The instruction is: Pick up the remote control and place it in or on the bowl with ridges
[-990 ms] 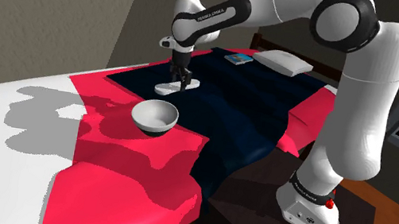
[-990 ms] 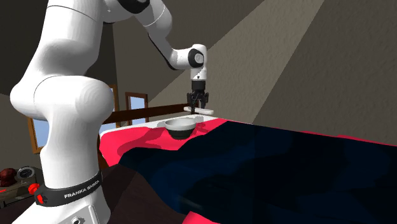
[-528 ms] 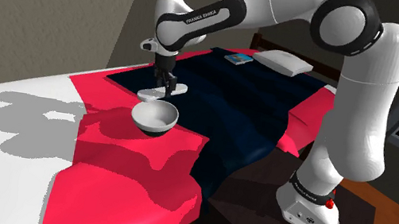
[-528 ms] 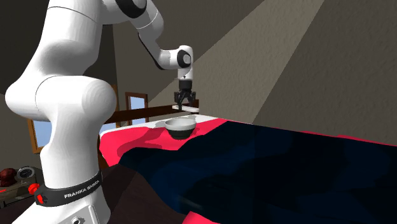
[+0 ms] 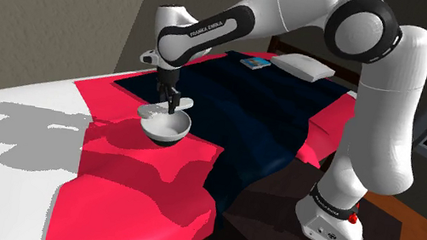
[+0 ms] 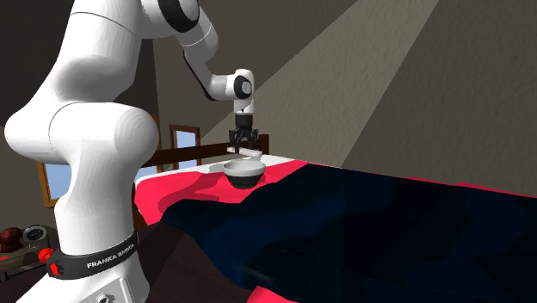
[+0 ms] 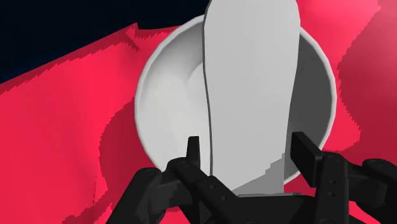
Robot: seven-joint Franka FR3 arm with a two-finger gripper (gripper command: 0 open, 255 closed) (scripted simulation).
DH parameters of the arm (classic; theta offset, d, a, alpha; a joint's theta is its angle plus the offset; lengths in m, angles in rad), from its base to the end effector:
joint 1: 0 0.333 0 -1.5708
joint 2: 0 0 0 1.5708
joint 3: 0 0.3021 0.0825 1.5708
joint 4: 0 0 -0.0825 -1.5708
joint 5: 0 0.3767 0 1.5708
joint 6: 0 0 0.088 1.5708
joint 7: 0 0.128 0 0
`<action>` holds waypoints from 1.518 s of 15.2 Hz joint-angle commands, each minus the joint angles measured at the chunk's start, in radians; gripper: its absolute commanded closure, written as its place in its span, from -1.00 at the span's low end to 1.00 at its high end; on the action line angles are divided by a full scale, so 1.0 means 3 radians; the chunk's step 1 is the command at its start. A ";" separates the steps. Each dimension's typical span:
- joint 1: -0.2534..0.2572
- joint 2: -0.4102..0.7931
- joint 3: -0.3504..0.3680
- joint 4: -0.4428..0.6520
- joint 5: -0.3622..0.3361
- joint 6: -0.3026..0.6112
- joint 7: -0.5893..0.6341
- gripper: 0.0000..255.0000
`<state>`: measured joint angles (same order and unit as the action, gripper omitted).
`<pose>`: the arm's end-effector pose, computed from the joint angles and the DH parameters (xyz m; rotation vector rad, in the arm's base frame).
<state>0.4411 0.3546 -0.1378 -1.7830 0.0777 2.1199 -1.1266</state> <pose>0.5984 0.1977 0.3273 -2.3889 -2.0060 0.0082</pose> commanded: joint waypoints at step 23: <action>-0.0004 0.0141 0.0014 -0.0119 0.0030 0.0262 -0.0019 -1.00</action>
<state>0.4391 0.4081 -0.1326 -1.8229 0.0889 2.2136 -1.1339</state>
